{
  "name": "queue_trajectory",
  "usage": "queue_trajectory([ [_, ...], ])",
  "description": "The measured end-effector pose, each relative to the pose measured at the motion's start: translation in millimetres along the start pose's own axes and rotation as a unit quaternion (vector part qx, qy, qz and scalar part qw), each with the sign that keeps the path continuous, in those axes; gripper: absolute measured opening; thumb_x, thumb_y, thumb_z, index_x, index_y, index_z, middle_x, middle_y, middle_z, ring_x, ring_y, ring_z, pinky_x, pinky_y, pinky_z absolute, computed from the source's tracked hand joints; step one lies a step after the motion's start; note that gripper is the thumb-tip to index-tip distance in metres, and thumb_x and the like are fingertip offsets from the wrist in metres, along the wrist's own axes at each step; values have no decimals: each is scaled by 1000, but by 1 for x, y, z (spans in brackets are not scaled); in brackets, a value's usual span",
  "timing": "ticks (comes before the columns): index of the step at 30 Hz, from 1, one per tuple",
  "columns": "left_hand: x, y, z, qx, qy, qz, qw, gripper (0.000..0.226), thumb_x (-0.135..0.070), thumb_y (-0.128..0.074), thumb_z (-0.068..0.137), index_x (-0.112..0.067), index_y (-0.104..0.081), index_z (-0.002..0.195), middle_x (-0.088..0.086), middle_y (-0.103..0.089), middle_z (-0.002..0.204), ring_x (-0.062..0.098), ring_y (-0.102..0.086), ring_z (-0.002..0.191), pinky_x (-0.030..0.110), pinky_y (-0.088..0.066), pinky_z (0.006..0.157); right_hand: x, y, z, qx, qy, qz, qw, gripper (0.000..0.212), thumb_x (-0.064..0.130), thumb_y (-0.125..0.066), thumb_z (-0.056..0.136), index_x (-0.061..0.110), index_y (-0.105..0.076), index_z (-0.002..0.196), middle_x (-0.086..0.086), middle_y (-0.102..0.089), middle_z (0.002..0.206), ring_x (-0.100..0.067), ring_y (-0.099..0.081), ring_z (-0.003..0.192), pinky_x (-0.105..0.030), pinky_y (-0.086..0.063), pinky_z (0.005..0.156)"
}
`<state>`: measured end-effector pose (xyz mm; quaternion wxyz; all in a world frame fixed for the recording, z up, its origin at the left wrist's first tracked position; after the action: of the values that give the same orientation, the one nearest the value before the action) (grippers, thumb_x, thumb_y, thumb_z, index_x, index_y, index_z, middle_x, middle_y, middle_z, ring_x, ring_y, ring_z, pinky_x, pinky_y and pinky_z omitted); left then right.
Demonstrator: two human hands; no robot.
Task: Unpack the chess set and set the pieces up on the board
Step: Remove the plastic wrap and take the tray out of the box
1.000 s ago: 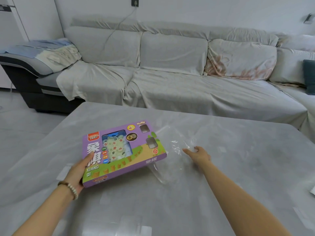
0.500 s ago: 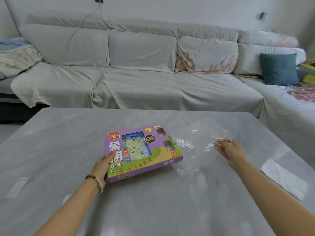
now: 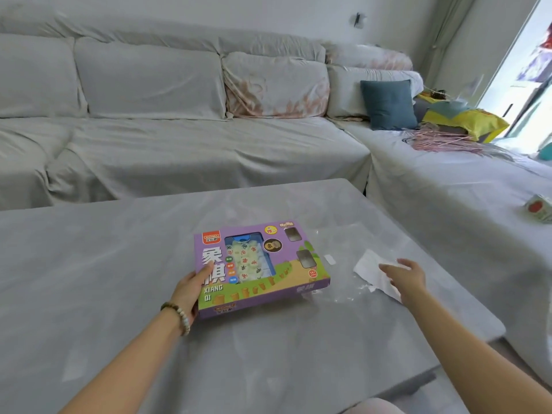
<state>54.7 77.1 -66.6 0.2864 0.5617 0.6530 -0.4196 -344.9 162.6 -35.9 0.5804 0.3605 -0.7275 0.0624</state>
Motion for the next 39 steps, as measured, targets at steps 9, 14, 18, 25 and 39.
queue_trajectory([
  [9, -1, 0, -27, 10, -7, -2, 1000, 41, -33, -61, 86, -6, -56, 116, 17, -70, 97, 23, -70, 63, 32, -57, 51, 25, -61, -80, 254, 135, -65, 955, 25, 21, -56, 92, 3, -64, 107, -8, -66, 88, -18, -59, 72, -22, -48, 62],
  [14, -9, 36, -51, -8, -27, -7, 1000, 33, -32, -61, 86, -10, -59, 110, 11, -73, 84, 23, -70, 62, 33, -57, 50, 27, -90, -112, 359, 85, -59, 928, 28, 21, -56, 92, 1, -64, 109, -13, -68, 94, -19, -62, 75, -24, -50, 67],
  [18, -7, 79, -72, -11, -32, -14, 999, 30, -31, -60, 86, -11, -59, 108, 11, -73, 85, 24, -70, 64, 33, -57, 51, 24, -109, -140, 447, 17, -42, 893, 31, 26, -60, 89, 3, -64, 109, -12, -70, 102, -20, -65, 85, -26, -52, 75],
  [25, 8, 145, -100, -55, -30, -17, 998, 24, -30, -59, 88, -13, -59, 105, 10, -73, 85, 23, -70, 65, 32, -57, 52, 10, -152, -193, 459, 18, -95, 883, 26, 23, -65, 86, 3, -66, 103, -13, -70, 96, -19, -67, 76, -23, -55, 62],
  [39, 14, 183, -99, -203, -134, 137, 960, 48, -23, -54, 92, -10, -38, 136, 15, -56, 125, 22, -61, 85, 25, -49, 62, -5, -189, -237, 405, -2, -61, 912, 16, 23, -65, 87, 8, -61, 83, -8, -62, 75, -19, -57, 63, -26, -48, 56],
])
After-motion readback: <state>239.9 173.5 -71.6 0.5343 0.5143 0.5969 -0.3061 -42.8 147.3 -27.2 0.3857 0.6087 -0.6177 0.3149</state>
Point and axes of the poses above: each hand's wrist, its own z-axis towards the middle knuckle, its own y-axis out of the back of the hand, x = y × z, the point moved 1 cm from there along z, towards the middle knuckle
